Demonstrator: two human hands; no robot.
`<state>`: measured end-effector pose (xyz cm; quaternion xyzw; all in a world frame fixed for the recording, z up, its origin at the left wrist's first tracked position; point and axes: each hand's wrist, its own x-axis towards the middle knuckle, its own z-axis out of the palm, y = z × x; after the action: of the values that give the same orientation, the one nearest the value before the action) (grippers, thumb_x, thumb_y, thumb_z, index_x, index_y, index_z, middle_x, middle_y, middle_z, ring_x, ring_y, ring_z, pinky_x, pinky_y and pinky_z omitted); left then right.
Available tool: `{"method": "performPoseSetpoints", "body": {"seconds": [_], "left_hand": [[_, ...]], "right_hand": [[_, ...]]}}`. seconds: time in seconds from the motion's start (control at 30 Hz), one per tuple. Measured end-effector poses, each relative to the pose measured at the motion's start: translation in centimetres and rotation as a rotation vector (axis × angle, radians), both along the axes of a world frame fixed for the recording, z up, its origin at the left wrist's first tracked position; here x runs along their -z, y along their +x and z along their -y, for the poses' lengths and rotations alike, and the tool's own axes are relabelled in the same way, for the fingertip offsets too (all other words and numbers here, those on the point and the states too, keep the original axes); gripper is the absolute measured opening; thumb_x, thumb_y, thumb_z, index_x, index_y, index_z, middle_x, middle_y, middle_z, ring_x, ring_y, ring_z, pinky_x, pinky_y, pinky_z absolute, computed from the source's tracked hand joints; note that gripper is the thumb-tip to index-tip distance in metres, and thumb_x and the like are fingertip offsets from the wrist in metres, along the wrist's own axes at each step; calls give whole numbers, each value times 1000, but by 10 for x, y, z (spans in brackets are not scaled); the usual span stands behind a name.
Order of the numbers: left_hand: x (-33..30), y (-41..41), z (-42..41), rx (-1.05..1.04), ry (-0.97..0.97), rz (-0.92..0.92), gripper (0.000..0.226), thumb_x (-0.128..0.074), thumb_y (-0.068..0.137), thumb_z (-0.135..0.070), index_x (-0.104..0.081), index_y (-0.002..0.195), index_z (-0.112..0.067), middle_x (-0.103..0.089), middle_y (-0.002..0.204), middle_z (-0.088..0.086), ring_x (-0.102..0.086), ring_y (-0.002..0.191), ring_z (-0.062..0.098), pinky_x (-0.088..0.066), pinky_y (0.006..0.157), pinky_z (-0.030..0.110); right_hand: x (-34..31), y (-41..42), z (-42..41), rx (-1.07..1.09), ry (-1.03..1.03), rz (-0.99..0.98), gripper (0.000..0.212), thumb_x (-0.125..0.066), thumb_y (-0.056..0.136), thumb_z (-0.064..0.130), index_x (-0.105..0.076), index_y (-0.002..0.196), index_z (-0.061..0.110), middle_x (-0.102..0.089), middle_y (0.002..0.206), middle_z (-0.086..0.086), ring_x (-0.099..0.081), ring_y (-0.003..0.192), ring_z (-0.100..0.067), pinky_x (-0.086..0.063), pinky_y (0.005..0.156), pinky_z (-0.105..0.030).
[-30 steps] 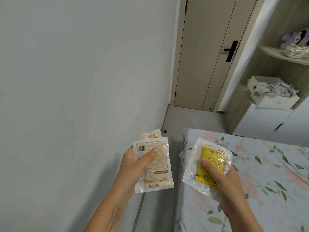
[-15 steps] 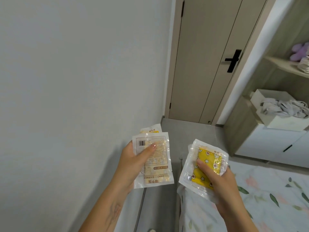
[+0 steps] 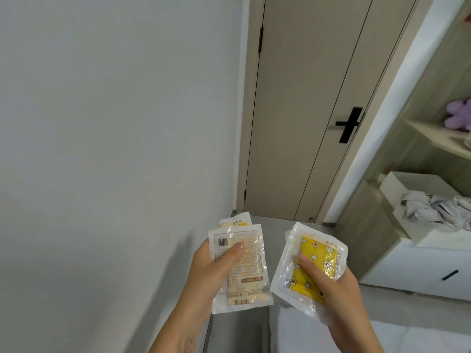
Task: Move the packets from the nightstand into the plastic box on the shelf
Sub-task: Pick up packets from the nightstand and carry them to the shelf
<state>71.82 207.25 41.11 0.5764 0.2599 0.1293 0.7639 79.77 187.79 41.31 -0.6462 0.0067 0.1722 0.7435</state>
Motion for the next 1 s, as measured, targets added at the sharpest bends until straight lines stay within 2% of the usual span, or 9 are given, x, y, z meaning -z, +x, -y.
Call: {"method": "performPoseSetpoints", "body": {"seconds": [0.2,0.33,0.43,0.6,0.73,0.83,0.9,1.0], "left_hand": [[-17,143,-45,25,64,72,15,-71,87,-22,-72,102,-22,-78,95,0,-75,86,18,-59,62,31],[-28,238,-58,70,70,69,15,-71,87,-22,-71,102,-22,-78,94,1,-75,86,19,-60,66,36],[-33,301,-67,101,59,67,16,-72,86,-24,-71,102,-22,-78,94,0,-75,85,19,-60,62,34],[-33,395,-93,109,50,59,16,-73,85,-24,-73,101,-24,-78,95,1,-75,86,20,-60,63,36],[-29,476,-116,145,52,64,12,-74,84,-25,-75,95,-28,-78,95,1,-75,86,20,-60,63,36],[-24,549,-128,198,63,68,9,-73,84,-23,-76,89,-30,-78,92,1,-76,83,20,-59,58,34],[-24,600,-132,232,58,78,9,-73,84,-22,-75,92,-26,-78,92,2,-76,82,20,-59,57,34],[-26,674,-128,304,64,82,13,-73,85,-21,-72,98,-23,-78,93,2,-75,83,20,-59,58,35]], "right_hand": [[-14,136,-31,26,28,120,40,-81,58,34,-73,94,21,-77,90,-6,-74,75,-18,-56,57,-24],[-28,222,-38,66,51,128,41,-82,53,38,-75,91,24,-77,88,-4,-74,74,-17,-56,56,-24],[-37,281,-46,92,48,123,35,-82,53,37,-75,87,27,-77,86,-3,-74,71,-16,-56,53,-23],[-43,372,-71,124,49,116,46,-82,58,36,-72,101,21,-77,94,-5,-74,83,-21,-59,65,-31],[-34,445,-89,174,71,114,39,-82,66,31,-73,102,21,-77,96,-6,-74,87,-24,-60,71,-35],[-22,506,-100,228,68,117,29,-81,73,25,-72,100,21,-77,94,-4,-75,83,-21,-59,63,-28],[-19,548,-106,276,65,118,24,-81,74,24,-73,97,22,-77,92,-3,-75,79,-18,-58,60,-26],[-20,606,-106,348,36,125,22,-81,74,25,-74,94,26,-77,93,-3,-75,81,-18,-61,68,-34]]}}
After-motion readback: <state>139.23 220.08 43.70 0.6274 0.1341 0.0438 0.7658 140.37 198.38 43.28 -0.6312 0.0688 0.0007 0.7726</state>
